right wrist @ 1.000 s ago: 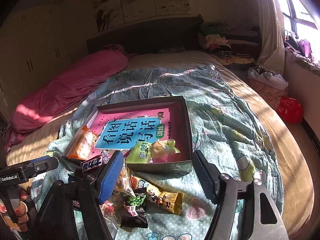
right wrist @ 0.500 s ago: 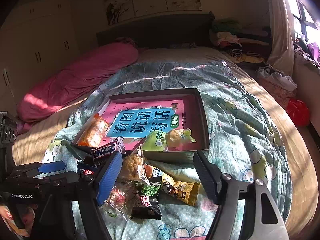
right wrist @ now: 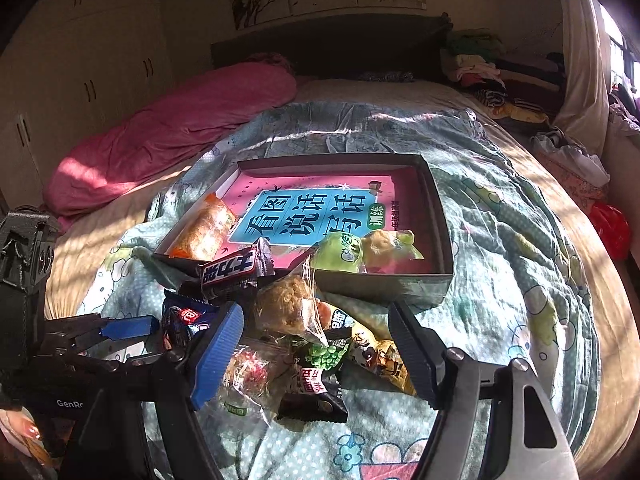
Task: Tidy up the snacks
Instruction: 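Lower the left tool onto the blue cookie pack and grasp it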
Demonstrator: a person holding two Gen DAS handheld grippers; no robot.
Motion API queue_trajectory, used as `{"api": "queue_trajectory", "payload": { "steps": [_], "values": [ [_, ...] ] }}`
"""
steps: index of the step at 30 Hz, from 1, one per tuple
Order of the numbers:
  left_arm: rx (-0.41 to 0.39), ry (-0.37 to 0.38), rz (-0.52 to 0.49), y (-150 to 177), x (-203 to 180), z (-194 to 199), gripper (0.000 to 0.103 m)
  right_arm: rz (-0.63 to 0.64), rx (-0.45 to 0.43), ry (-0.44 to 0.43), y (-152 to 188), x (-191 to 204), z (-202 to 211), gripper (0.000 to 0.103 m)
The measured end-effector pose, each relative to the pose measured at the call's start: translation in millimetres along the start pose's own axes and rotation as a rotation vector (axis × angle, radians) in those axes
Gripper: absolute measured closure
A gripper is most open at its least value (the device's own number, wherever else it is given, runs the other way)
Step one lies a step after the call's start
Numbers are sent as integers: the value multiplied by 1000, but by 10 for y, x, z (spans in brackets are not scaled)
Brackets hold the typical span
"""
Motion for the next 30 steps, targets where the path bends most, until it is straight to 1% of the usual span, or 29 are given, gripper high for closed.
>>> {"api": "queue_trajectory", "payload": {
  "steps": [9, 16, 22, 27, 29, 30],
  "values": [
    [8, 17, 16, -41, -3, -92, 23, 14, 38, -3, 28, 41, -137, 28],
    [6, -7, 11, -45, -4, -174, 23, 23, 86, -10, 0, 57, -344, 28],
    [6, 1, 12, -33, 23, -199, 23, 85, 125, -26, -48, 151, -527, 28],
    [11, 14, 20, -37, 51, -199, 23, 134, 148, -22, -85, 225, -672, 28],
    [13, 18, 24, -41, 63, -203, 25, 140, 157, -38, -88, 239, -712, 32],
    [12, 20, 27, -43, 70, -202, 26, 146, 161, -41, -85, 246, -728, 38]
  ]
}}
Point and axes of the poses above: each gripper's, at about its wrist camera, not at the fingertips, and z roughly against the way its jaws point, x to its left, y to its underside, the point moved 1 cm from there along -z, roughly the way its jaws point, and after that the axes turned 2 degrees about -x, right-handed, at the moved point
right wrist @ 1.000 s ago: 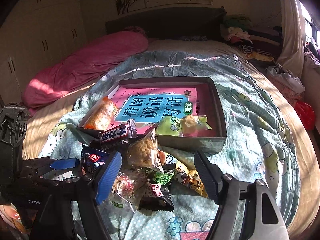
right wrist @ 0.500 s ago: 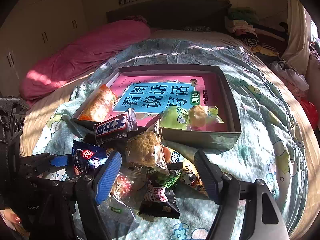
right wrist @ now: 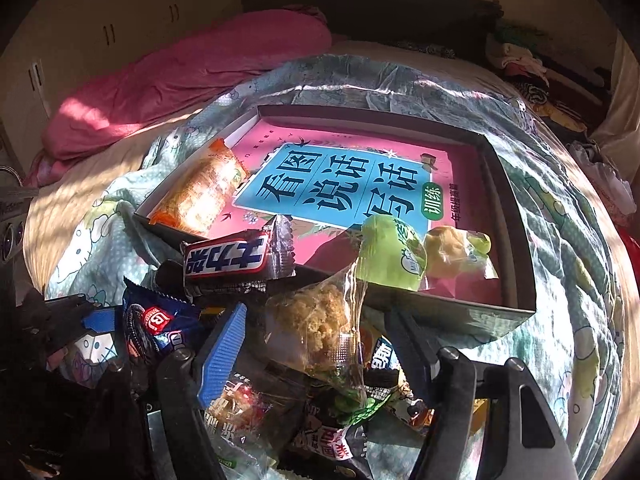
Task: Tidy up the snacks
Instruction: 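Lower the left tool onto the blue cookie pack and grasp it, then lift the blue cookie pack and carry it over the pink box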
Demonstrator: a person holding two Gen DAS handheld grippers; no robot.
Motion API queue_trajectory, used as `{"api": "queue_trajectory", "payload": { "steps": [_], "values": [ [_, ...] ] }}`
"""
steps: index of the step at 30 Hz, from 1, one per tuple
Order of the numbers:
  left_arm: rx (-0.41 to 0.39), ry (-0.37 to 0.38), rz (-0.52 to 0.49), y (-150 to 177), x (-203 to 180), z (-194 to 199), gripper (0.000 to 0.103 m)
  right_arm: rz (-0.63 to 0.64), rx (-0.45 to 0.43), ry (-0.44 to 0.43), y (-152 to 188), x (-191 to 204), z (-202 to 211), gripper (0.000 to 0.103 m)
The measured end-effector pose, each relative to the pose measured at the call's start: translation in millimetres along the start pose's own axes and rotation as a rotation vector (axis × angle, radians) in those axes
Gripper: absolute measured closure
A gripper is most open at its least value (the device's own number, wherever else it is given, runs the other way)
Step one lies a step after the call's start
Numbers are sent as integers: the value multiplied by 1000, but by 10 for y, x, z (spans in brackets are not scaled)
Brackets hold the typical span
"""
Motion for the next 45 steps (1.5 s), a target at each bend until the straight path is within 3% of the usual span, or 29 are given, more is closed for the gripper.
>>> {"api": "queue_trajectory", "payload": {
  "steps": [4, 8, 10, 19, 30, 45],
  "values": [
    [3, 13, 26, -19, 45, 2, 33, 57, 1, 14, 40, 67, -13, 54],
    [3, 20, 22, -29, 34, 22, 49, 36, -19, -1, 51, 40, 47, 57],
    [4, 20, 14, -25, 19, 35, 51, 11, -32, -11, 60, 4, 94, 57],
    [18, 78, 80, -27, 114, 164, 52, -76, -91, -13, 90, -190, 355, 57],
    [-114, 107, 38, -153, 54, 509, 53, -171, -138, -14, 93, -401, 520, 57],
    [-218, 88, -21, -387, 79, 543, 53, -273, -214, 8, 22, -666, 682, 57]
  ]
}}
Point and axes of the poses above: each gripper's, at about its wrist camera, not at the fingertips, and z roughly against the way its jaws point, x to its left, y to its underside, the point moved 1 cm from there along -z, roughly the way its jaws point, and after that the axes turned 2 degrees about -x, right-handed, at the moved point
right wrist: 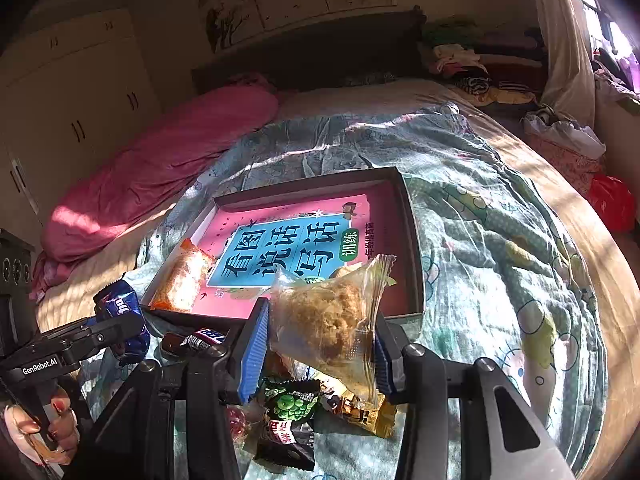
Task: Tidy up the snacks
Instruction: 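Lift the blue cookie pack and carry it over the pink box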
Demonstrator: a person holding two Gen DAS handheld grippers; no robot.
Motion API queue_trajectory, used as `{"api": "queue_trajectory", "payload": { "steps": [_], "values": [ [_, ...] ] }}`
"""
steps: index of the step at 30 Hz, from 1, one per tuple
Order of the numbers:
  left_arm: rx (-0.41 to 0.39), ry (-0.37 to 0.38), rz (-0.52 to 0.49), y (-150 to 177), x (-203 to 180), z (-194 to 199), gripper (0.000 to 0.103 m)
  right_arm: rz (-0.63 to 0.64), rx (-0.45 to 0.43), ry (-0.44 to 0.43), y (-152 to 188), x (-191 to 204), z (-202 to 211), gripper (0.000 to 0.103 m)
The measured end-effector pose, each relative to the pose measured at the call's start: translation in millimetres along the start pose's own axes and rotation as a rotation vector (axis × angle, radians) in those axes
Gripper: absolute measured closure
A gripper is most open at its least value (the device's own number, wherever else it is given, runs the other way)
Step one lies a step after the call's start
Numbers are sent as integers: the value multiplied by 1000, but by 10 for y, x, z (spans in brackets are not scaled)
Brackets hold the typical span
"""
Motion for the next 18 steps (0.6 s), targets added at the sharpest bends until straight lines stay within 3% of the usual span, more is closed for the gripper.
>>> {"api": "queue_trajectory", "payload": {
  "steps": [18],
  "values": [
    [-40, -14, -28, -283, -19, -300, 53, -31, -28, 32, -138, -90, -89, 57]
  ]
}}
Point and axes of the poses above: each gripper's, at about its wrist camera, not at the fingertips, and z roughly against the way its jaws point, x to its left, y to its underside, the point moved 1 cm from there along -z, roughly the way its jaws point, and after that the axes turned 2 degrees about -x, right-handed, at the moved point
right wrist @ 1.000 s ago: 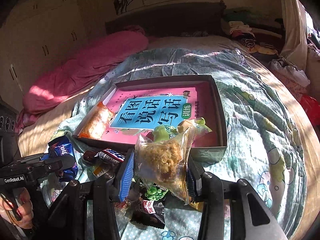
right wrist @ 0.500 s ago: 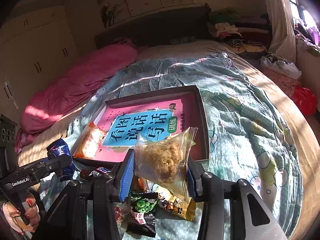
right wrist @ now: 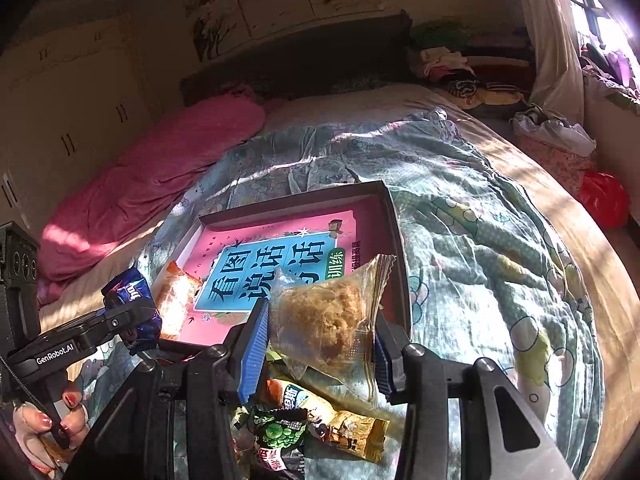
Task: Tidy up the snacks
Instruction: 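Lift the blue cookie pack and carry it over the pink box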
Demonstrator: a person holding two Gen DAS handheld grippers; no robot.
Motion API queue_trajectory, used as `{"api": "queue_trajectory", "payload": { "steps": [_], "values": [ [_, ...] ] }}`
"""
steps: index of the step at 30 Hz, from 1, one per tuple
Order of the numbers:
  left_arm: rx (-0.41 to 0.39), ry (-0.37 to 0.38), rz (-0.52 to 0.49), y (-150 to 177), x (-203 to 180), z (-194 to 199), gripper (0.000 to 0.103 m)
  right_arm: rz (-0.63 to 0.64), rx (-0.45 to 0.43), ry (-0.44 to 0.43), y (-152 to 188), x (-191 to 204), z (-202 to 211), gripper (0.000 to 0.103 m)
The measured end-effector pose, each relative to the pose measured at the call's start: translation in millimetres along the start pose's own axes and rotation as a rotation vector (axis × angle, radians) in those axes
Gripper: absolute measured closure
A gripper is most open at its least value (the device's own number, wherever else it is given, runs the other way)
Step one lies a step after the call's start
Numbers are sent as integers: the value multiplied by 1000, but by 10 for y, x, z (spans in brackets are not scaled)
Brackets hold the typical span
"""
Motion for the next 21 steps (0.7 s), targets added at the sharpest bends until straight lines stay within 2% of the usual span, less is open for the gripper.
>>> {"api": "queue_trajectory", "payload": {
  "steps": [6, 13, 21],
  "values": [
    [-3, 3, -22, -73, -32, -145, 53, -6, 1, 18, -42, -38, -54, 57],
    [37, -1, -54, -63, -49, -359, 53, -22, 21, 39, -50, -123, -203, 57],
    [67, -7, -46, -58, 1, -501, 52, -12, 46, 41, -28, -106, -407, 57]
  ]
}}
Point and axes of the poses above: each gripper's, at about its wrist camera, not at the fingertips, and z roughly against the way its jaws point, x to its left, y to its underside, the point moved 1 cm from there along -z, roughly the way its jaws point, and after that the axes turned 2 degrees about -x, right-handed, at the moved point
